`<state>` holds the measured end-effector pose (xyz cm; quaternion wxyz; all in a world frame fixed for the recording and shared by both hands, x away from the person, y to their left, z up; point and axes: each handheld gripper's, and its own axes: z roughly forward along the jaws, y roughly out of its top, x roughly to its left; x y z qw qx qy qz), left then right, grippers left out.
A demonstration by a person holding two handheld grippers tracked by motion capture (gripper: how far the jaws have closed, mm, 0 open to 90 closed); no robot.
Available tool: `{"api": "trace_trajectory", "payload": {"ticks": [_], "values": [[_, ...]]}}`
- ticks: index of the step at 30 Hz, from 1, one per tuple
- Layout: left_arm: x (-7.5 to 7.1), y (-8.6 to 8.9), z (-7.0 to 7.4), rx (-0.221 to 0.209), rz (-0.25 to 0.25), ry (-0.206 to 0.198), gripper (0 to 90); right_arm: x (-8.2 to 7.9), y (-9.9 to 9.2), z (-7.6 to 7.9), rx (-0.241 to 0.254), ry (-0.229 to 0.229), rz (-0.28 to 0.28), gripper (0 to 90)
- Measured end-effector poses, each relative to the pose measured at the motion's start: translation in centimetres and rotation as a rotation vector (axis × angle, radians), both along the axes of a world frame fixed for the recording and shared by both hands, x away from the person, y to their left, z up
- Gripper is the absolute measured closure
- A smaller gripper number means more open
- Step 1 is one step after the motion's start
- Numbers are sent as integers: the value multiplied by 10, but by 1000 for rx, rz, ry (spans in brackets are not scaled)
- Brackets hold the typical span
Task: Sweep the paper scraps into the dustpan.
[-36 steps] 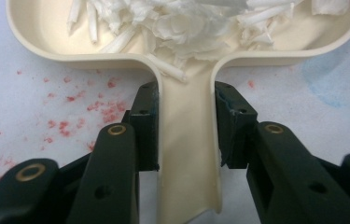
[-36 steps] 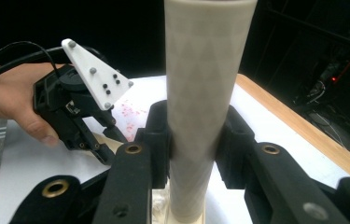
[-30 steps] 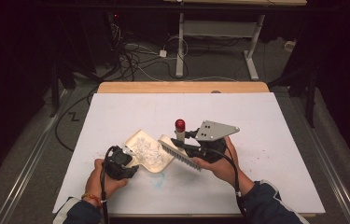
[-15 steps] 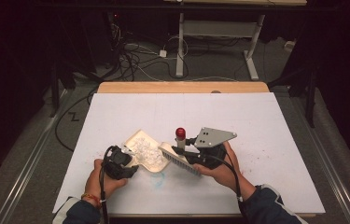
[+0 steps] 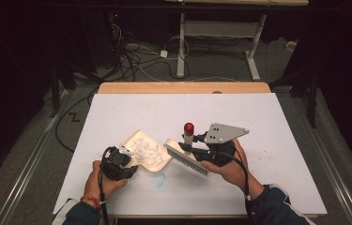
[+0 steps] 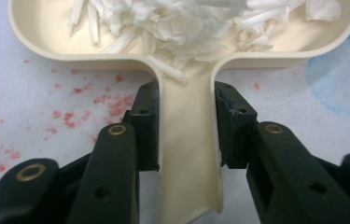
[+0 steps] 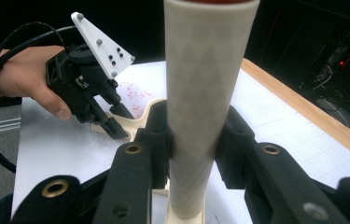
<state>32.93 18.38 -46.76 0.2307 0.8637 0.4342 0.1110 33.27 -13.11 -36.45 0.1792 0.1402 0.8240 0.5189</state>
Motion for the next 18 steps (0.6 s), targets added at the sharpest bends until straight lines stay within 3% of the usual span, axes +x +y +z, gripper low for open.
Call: {"api": "trace_trajectory", "payload": {"ticks": [18], "values": [[3, 3, 0, -3, 15, -1, 632, -5, -27, 10, -15, -2, -19, 704]]}}
